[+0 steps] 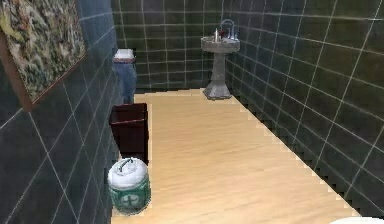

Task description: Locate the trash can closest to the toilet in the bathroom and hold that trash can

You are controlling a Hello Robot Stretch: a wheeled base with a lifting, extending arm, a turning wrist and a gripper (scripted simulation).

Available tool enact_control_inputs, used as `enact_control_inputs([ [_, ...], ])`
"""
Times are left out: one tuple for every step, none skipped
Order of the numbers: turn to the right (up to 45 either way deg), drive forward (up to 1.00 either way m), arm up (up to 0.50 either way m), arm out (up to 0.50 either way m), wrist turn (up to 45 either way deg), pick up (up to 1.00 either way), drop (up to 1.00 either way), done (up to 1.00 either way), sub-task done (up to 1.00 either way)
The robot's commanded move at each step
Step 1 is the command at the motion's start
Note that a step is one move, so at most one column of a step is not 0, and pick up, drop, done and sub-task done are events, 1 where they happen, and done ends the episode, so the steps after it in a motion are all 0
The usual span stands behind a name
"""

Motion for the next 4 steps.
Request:
enact_control_inputs([
  [0.0, 0.95, 0.0, 0.0, 0.0, 0.0, 0.0, 0.0, 0.0],
  [45.0, 0.0, 0.0, 0.0, 0.0, 0.0, 0.0, 0.0, 0.0],
  [45.0, 0.0, 0.0, 0.0, 0.0, 0.0, 0.0, 0.0, 0.0],
  [30.0, 0.0, 0.0, 0.0, 0.0, 0.0, 0.0, 0.0, 0.0],
])
